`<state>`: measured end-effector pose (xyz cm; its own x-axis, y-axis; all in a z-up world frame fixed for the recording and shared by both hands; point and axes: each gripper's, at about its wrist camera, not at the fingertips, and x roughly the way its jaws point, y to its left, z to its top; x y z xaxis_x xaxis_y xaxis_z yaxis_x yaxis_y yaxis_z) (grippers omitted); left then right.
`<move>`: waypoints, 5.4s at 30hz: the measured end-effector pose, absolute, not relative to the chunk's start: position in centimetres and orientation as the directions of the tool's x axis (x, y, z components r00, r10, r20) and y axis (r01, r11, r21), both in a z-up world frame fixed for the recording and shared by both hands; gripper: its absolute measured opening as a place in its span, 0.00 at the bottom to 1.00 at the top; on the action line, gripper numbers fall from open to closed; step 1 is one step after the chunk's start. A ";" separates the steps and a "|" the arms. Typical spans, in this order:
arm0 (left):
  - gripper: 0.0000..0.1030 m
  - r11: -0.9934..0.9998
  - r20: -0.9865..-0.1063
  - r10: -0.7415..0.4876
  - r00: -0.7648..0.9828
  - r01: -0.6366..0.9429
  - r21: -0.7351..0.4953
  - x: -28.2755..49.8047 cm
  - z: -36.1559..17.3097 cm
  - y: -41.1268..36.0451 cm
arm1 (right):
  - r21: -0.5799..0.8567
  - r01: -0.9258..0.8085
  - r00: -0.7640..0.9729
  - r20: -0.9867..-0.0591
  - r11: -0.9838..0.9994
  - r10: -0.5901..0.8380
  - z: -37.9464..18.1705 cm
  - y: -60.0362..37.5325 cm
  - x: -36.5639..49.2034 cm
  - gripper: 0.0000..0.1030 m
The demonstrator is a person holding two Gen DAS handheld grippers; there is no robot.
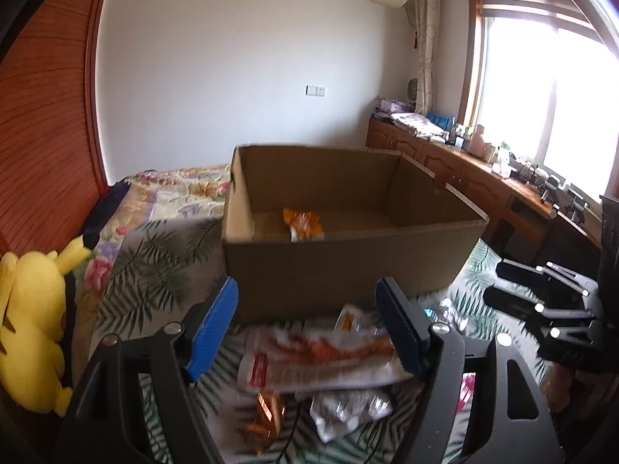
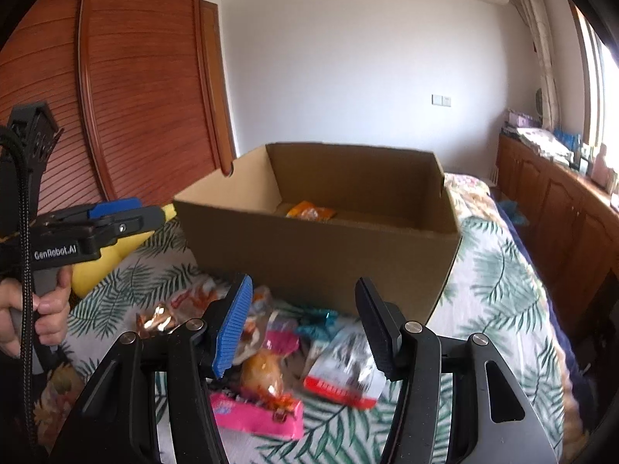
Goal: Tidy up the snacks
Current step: 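Withdraw both tools from the box back toward the remaining snacks, then grasp the gold foil packet with the left tool while the right tool grasps the pink egg snack, then carry both snacks into the box and open both tools to release them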
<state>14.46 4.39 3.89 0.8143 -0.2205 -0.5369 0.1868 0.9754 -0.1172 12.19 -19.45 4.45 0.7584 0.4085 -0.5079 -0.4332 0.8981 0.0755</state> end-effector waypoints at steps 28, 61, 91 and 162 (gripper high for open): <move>0.34 0.984 -0.736 -0.171 0.655 0.152 -0.093 13.2 -6.0 6.3 | 0.117 -0.475 0.589 -0.694 0.872 0.414 -3.6 -15.9 13.1 0.53; 0.20 0.976 -0.659 -0.215 0.721 0.179 -0.123 9.6 -2.7 5.1 | 0.209 -0.450 0.607 -0.641 0.868 0.470 -2.4 -19.1 11.1 0.40; 0.21 0.948 -0.526 -0.318 0.789 0.282 -0.151 6.0 3.6 1.2 | 0.131 -0.401 0.754 -0.515 0.907 0.408 2.5 -22.3 6.6 0.42; 0.26 0.952 -0.571 -0.302 0.763 0.277 -0.133 28.5 4.1 0.0 | 0.013 -0.517 0.706 -0.559 0.856 0.435 5.6 -16.9 27.3 0.44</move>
<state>28.54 0.01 4.08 0.7632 -0.3019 -0.5713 0.2772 0.9516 -0.1325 27.31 -16.94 5.56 0.7055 0.4351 -0.5594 -0.5172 0.8558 0.0133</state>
